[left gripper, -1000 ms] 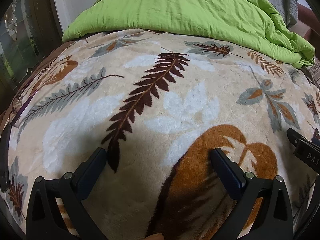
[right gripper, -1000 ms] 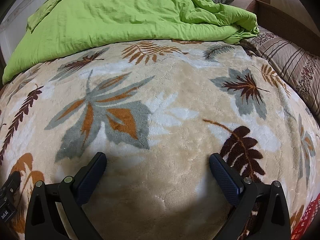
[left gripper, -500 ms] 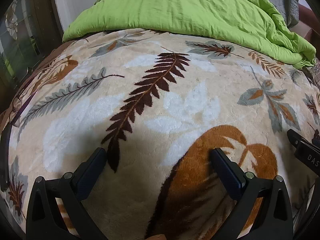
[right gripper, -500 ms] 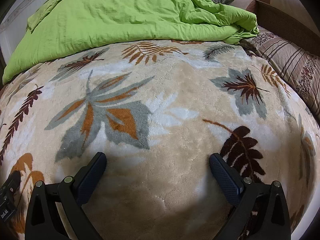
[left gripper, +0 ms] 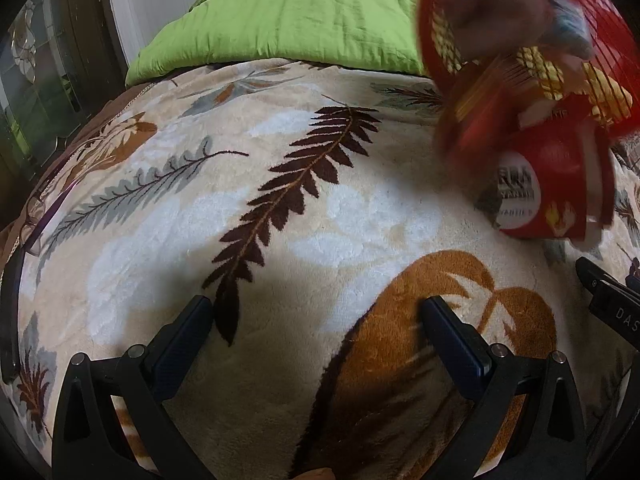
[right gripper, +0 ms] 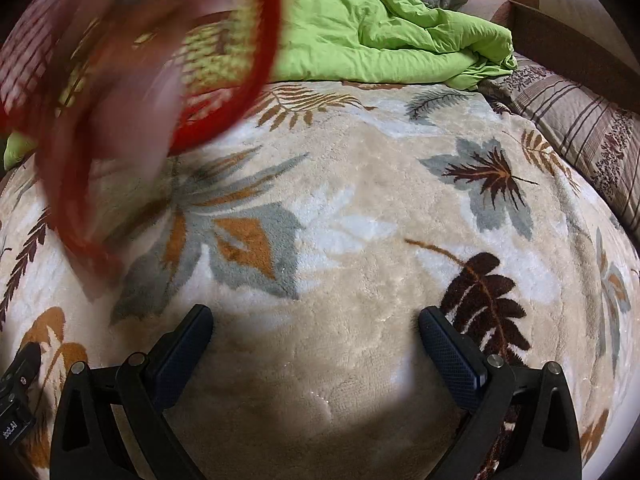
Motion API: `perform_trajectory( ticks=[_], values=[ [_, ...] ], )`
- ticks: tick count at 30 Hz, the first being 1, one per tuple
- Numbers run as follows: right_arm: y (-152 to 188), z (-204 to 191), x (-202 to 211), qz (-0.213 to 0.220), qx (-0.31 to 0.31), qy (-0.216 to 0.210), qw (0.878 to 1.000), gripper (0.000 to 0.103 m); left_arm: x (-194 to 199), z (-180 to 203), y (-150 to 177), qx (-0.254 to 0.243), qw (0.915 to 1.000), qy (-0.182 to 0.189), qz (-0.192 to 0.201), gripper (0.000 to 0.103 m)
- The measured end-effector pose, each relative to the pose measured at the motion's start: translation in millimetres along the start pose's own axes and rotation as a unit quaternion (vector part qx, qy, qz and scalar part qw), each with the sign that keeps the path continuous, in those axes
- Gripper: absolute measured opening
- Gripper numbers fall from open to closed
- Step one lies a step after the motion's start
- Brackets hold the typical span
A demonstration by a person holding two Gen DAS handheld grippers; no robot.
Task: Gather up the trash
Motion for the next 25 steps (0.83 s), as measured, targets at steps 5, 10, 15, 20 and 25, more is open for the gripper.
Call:
perform_trajectory(
  ticks=[5, 10, 15, 20, 25],
  values=[
    [0.3, 0.0, 0.0, 0.000, 0.000, 0.000, 1.000, 0.103, 0.5, -0.1, -1.3, -0.001, 1.0000, -0.001, -0.001, 0.103],
    [0.7, -0.3, -0.1, 0.000, 0.000, 0.000, 1.000, 0.103, -0.3, 0.6, -2.8, -0.001, 1.0000, -0.001, 0.000, 0.103],
    [0.9, 0.0, -0.7, 0.000, 0.000, -0.001, 1.000, 0.103, -0.6, -0.6, -2.8, 0.001, 1.0000, 0.002, 0.000, 0.103],
    [0.9, -0.3, -0.7, 0.000, 0.000, -0.001, 1.000, 0.103, -1.7, 0.2, -2.1, 0.001, 1.0000, 0.001, -0.001, 0.103],
    [0.7, 0.1, -0.8, 0.000, -0.001, -0.002, 1.000, 0.103, -0.6, 0.1, -0.7, 0.002, 1.0000, 0.001, -0.001, 0.103]
  ],
)
Point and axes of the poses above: each gripper's, at about its wrist camera, not at the fingertips, and x roughly against the way its jaws point, z to its right, y to its underside, the point moved 8 cm from there along -x, roughly the way its jaws point, and after that the axes turned 13 degrees about x, right-handed, at the moved point
